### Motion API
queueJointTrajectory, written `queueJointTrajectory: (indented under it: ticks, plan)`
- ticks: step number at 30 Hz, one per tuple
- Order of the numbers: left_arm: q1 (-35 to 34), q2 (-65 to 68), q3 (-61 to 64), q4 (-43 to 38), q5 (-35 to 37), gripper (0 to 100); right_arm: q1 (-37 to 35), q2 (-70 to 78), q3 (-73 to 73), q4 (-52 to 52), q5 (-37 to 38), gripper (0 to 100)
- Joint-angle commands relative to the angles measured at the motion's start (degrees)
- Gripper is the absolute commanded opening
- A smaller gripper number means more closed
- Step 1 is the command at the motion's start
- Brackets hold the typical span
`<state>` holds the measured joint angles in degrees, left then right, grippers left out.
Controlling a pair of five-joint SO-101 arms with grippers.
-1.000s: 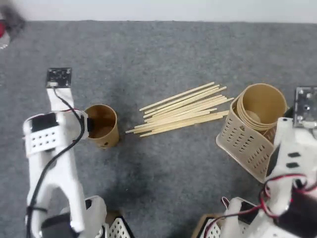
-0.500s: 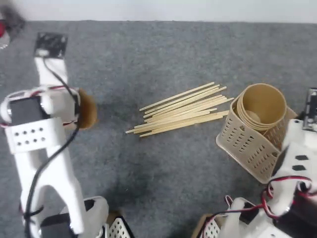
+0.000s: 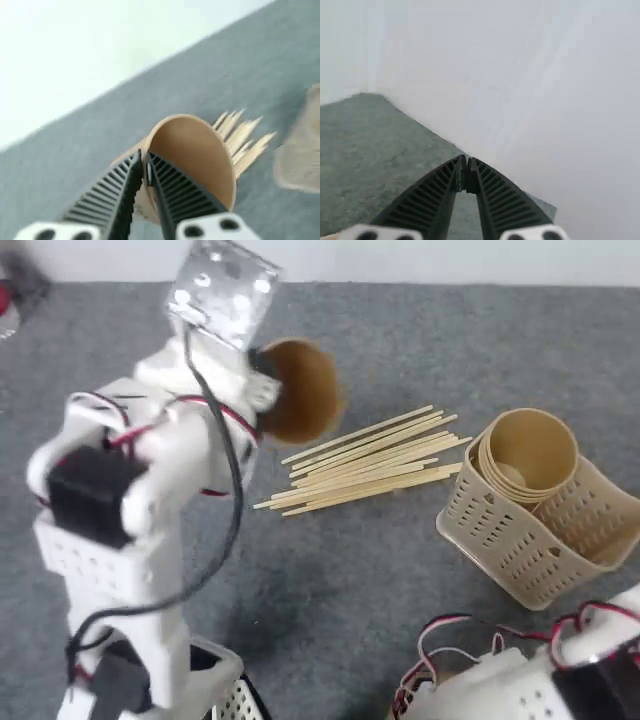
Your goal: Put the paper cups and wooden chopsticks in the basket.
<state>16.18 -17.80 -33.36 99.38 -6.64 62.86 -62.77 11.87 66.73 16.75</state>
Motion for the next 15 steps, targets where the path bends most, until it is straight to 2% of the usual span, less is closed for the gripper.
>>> queueJointTrajectory:
  ticks: [1, 7, 15]
  plan:
    - [12.0, 2.7, -12.4, 0.9, 4.2, 1, 3.8, 0.8, 5.4, -5.5, -1.0, 0.7]
    - [22.4, 11.6, -23.8, -3.2, 8.3, 1, 6.7, 0.8, 18.7, -11.9, -0.5, 0.7]
    - [32.1, 21.7, -32.8, -10.4, 13.1, 1, 7.3, 0.3, 37.9, -20.1, -0.5, 0.7]
